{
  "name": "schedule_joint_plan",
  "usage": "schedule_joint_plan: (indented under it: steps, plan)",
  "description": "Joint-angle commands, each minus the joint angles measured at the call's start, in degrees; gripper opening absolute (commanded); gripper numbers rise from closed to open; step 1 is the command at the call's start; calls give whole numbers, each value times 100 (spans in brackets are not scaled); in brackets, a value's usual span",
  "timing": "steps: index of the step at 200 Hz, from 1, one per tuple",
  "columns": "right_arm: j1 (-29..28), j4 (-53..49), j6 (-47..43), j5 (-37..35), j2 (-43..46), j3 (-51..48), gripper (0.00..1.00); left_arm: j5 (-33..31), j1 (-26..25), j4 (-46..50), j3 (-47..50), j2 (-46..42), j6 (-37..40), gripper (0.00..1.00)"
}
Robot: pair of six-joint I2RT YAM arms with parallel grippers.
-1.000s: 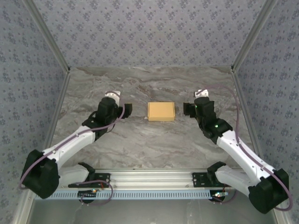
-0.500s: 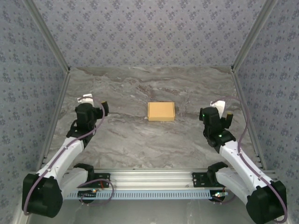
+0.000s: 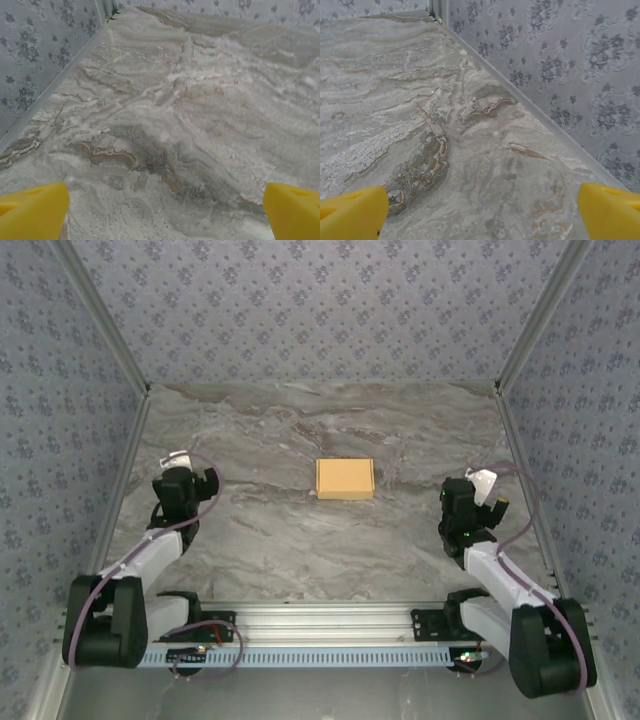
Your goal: Fold the paper box
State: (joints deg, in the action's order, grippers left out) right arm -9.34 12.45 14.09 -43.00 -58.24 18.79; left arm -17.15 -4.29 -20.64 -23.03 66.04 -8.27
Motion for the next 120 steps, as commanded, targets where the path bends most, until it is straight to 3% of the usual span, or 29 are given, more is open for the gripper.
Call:
schedule_joint_plan:
  steps: [1, 32, 66, 96, 108, 120]
  plan:
    - [13, 1746, -621, 284, -508, -278, 99, 228, 67, -988, 79, 302, 413, 99]
    - [10, 2368, -906, 784, -1141, -223, 99, 505, 76, -1849, 276, 888, 471, 99]
    - [87, 3129, -1207, 1107, -1508, -276, 99, 558, 115, -2141, 132, 1265, 760, 99]
    - [273, 3560, -1358, 1597, -1847, -241, 99, 1295, 314, -2683, 87, 1963, 863, 99]
    - [415, 3724, -1350, 1854, -2048, -222, 99, 1286, 322, -3035, 131, 2205, 861, 99]
    - [461, 3828, -1437, 2105, -2259, -155, 99, 1336, 354, -2699, 28, 2145, 831, 99]
